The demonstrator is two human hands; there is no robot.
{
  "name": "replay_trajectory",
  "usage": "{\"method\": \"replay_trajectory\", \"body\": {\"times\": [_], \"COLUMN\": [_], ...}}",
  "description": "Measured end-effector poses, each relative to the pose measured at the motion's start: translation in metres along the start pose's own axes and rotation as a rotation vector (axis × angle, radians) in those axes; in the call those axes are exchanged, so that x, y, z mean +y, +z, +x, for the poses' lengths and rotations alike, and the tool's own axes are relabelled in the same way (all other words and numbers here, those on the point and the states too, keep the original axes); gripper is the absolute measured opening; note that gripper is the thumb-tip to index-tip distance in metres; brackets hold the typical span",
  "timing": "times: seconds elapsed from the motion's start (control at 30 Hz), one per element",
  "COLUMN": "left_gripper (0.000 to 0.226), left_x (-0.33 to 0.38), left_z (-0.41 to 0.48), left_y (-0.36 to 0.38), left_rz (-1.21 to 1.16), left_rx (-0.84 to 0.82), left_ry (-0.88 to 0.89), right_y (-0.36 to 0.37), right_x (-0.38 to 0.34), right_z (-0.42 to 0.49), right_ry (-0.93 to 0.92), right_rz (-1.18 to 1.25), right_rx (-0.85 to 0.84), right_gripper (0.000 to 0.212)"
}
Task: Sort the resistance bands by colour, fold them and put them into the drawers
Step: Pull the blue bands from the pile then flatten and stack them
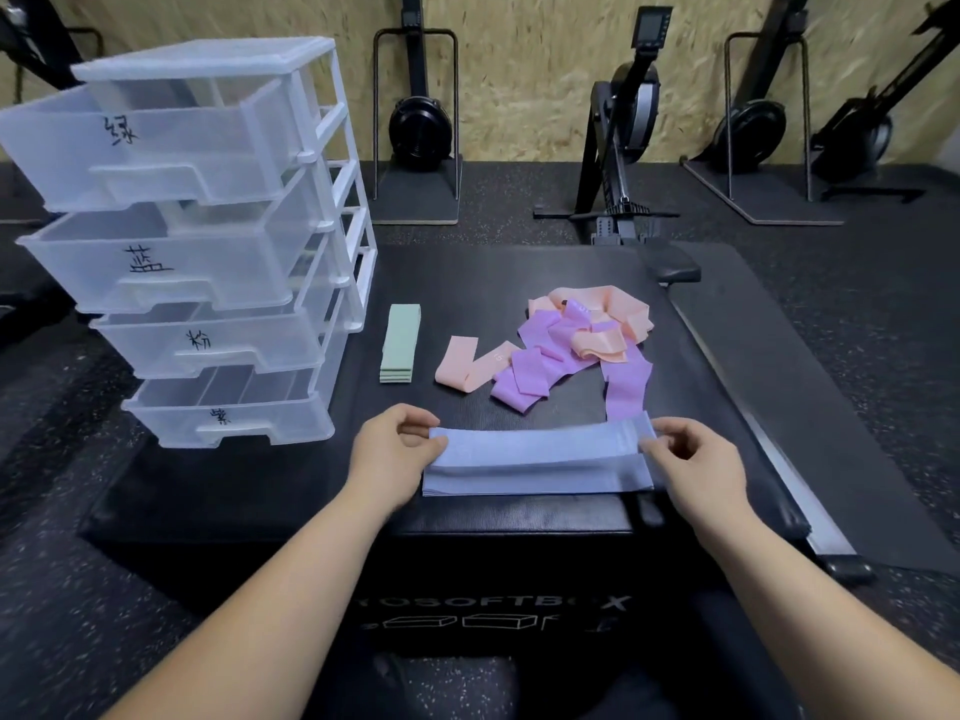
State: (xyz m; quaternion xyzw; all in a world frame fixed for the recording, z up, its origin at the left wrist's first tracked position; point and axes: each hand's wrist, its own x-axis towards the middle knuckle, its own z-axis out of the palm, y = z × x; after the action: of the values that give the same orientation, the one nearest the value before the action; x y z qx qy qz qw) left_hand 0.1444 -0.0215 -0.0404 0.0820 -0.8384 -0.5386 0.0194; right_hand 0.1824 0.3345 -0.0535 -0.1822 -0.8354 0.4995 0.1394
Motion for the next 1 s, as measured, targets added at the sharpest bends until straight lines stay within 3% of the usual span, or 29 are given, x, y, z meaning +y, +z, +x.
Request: {"method": "replay_trajectory", "body": {"times": [0.2, 0.43, 0.6, 0.7, 0.83, 1.0], "left_gripper": [0.018, 0.019, 0.027, 0.031, 0.049, 0.044], "left_x": [-0.011, -0.029, -0.039, -0.041, -0.044, -0.046], "left_z": [-0.010, -0.010, -0.010, -0.006, 0.000, 0.007], "left_y": [0.012, 0.021, 0.017, 0.009, -0.003, -0.009], "left_rz": [0.192, 0.560, 0.567, 0.466, 0.488, 0.516], "left_rx": [0.051, 0.005, -0.021, -0.155, -0.349, -0.350], "left_ry": [0.081, 0.289, 0.386, 0.434, 0.452, 0.443], "right_y": [0.006, 0.015, 0.013, 0.005, -0.008, -0.012], "right_x": [0.016, 0.029, 0.037, 0.034, 0.035, 0.035], "right_z": [-0.014, -0.019, -0.015, -0.006, 0.012, 0.020], "right_ry": [-0.140, -0.255, -0.272, -0.418, -0.563, -0.577], "right_rz": [-0.174, -0.448, -0.447, -0.436, -0.538, -0.557], "right_rx": [-0.002, 0.034, 0.017, -0.103, -0.434, -0.456], "right_gripper": [0.028, 0.027, 0.034, 0.037, 0.050, 0.043]}}
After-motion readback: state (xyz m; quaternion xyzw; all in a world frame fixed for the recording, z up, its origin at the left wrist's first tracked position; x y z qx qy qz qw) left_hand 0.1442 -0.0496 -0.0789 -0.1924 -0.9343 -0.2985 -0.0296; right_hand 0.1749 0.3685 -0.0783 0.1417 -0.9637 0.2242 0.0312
